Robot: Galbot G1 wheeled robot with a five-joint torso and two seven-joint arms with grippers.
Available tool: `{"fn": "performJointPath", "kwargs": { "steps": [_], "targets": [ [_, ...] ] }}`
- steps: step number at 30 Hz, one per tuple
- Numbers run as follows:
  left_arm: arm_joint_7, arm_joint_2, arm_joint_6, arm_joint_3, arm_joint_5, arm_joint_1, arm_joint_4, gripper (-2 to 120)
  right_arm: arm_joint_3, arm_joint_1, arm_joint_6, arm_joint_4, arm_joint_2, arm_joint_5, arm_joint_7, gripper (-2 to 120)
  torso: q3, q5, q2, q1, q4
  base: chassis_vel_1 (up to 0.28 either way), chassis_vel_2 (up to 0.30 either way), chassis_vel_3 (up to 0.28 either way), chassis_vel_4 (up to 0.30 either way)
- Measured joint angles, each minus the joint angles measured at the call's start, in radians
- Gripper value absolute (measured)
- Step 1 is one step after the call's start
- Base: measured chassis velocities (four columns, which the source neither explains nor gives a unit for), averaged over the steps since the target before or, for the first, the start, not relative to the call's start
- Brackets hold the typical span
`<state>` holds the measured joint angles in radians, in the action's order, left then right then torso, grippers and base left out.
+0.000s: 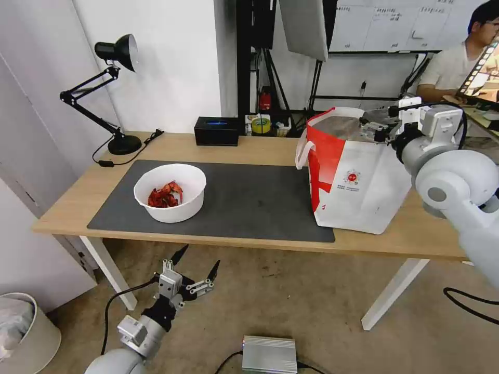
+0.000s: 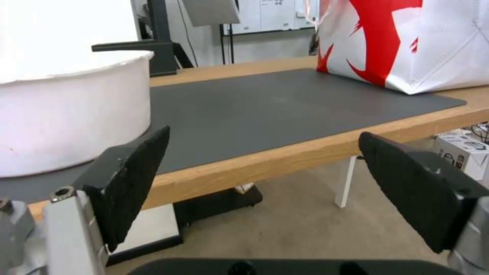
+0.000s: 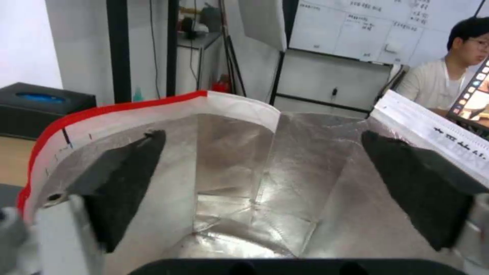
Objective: Pick up the trash from the table and place it into the takeout bag.
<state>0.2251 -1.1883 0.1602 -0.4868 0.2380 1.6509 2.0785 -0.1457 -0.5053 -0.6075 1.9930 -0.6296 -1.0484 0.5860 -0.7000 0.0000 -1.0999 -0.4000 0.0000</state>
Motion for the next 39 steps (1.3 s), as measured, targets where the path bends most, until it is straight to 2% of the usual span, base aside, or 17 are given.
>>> {"fn": "performJointPath", "kwargs": {
  "steps": [3, 6, 7, 9, 11, 19, 21, 23, 26, 27, 31, 39],
  "targets": [
    [0.000, 0.000, 0.000, -0.003, 0.000, 0.003, 0.006, 100, 0.000, 0.000, 0.030, 0.003, -0.001, 0.001, -0.015, 100, 0.000, 0.0000, 0.000, 0.000, 0.0000, 0.000, 0.000, 0.000, 0.000],
    [0.000, -0.001, 0.000, -0.007, 0.000, 0.008, 0.010, 100, -0.004, -0.009, 0.150, 0.015, -0.004, -0.001, -0.085, 100, 0.000, 0.0000, 0.000, 0.000, 0.0000, 0.000, 0.000, 0.000, 0.000],
    [0.000, -0.001, 0.000, -0.007, 0.000, 0.008, 0.010, 100, -0.004, -0.009, 0.150, 0.015, -0.004, -0.001, -0.085, 100, 0.000, 0.0000, 0.000, 0.000, 0.0000, 0.000, 0.000, 0.000, 0.000],
    [0.000, -0.003, 0.000, -0.008, -0.001, 0.011, 0.012, 100, -0.004, -0.033, 0.226, 0.042, -0.002, -0.001, -0.126, 100, 0.000, -0.0001, 0.000, 0.000, 0.0001, 0.000, 0.000, 0.000, 0.000],
    [0.000, -0.004, 0.000, -0.009, -0.002, 0.013, 0.013, 100, -0.004, -0.050, 0.252, 0.057, 0.001, -0.001, -0.144, 100, 0.000, -0.0002, 0.000, 0.000, 0.0001, 0.000, 0.000, 0.000, 0.000],
    [0.000, -0.020, 0.018, -0.051, -0.005, 0.047, 0.026, 100, -0.013, -0.240, 0.403, 0.168, 0.008, 0.029, -0.264, 100, 0.000, -0.0002, 0.000, 0.000, -0.0005, 0.000, 0.000, 0.000, 0.000],
    [0.001, -0.043, 0.033, -0.078, -0.013, 0.075, 0.041, 100, 0.002, -0.303, 0.479, 0.180, -0.011, 0.065, -0.311, 100, 0.000, 0.0002, 0.000, 0.000, 0.0015, 0.000, 0.000, 0.000, 0.000],
    [0.001, -0.046, 0.034, -0.080, -0.015, 0.076, 0.043, 100, -0.002, -0.339, 0.508, 0.184, -0.017, 0.084, -0.324, 100, 0.000, 0.0001, 0.000, 0.000, 0.0009, 0.000, 0.000, 0.000, 0.000],
    [0.001, -0.053, 0.035, -0.080, -0.016, 0.072, 0.039, 100, -0.046, -0.502, 0.606, 0.195, -0.046, 0.175, -0.361, 100, 0.000, 0.0000, 0.000, 0.000, -0.0001, 0.000, 0.000, 0.000, 0.000],
    [0.001, -0.053, 0.035, -0.080, -0.016, 0.072, 0.039, 100, -0.046, -0.502, 0.606, 0.195, -0.046, 0.175, -0.361, 100, 0.000, 0.0000, 0.000, 0.000, -0.0001, 0.000, 0.000, 0.000, 0.000],
    [0.001, -0.055, 0.037, -0.080, -0.017, 0.069, 0.033, 100, -0.112, -0.751, 0.713, 0.191, -0.097, 0.295, -0.409, 100, 0.000, 0.0000, 0.000, 0.000, -0.0003, 0.000, 0.000, 0.000, 0.000],
    [0.001, -0.062, 0.037, -0.077, -0.020, 0.068, 0.035, 100, -0.148, -0.952, 0.816, 0.128, -0.164, 0.414, -0.448, 100, 0.000, 0.0000, 0.000, 0.000, -0.0001, 0.000, 0.000, 0.000, 0.000]
  ]
}}
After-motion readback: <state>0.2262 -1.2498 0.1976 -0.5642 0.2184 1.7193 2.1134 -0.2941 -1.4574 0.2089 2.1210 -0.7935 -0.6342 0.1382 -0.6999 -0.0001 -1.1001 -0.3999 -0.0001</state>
